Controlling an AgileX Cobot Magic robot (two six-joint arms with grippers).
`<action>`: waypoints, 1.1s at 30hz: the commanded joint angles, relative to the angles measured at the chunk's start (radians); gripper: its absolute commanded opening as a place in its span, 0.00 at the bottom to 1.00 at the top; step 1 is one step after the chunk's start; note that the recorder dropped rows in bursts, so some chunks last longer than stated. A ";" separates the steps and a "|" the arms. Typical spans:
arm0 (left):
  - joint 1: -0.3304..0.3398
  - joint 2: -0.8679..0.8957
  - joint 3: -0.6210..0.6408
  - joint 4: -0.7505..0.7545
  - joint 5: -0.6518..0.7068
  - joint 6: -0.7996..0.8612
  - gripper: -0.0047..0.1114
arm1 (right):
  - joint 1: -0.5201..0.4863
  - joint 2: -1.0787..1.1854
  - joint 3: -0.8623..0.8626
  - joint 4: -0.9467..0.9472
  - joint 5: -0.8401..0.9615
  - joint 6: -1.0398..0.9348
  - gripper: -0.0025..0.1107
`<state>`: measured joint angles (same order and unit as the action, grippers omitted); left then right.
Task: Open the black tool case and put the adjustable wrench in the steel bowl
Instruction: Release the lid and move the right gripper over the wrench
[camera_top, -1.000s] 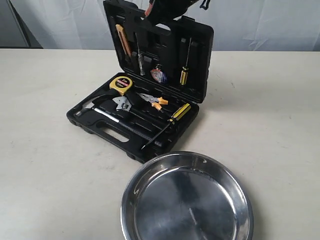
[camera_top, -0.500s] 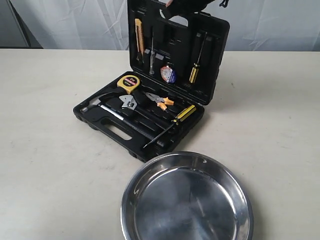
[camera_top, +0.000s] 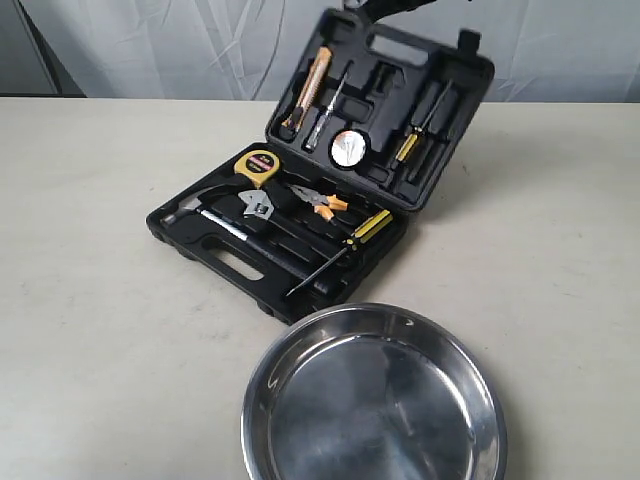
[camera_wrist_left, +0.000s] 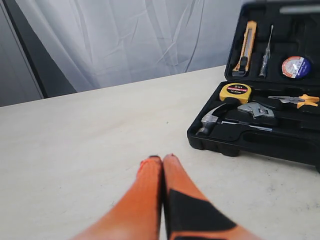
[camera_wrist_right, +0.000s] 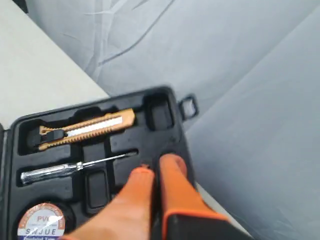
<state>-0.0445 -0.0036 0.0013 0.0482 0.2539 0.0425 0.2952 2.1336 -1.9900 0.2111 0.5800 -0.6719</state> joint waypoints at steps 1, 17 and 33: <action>0.002 0.004 -0.001 0.000 -0.015 -0.004 0.04 | -0.025 -0.012 0.001 -0.089 -0.004 0.109 0.05; 0.002 0.004 -0.001 0.000 -0.015 -0.004 0.04 | -0.003 0.163 0.001 0.857 0.639 -0.599 0.02; 0.002 0.004 -0.001 0.000 -0.015 -0.004 0.04 | -0.002 0.178 0.001 0.403 0.455 -0.113 0.02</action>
<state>-0.0445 -0.0036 0.0013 0.0482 0.2539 0.0425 0.2945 2.3036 -1.9867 0.5229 1.1164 -0.7979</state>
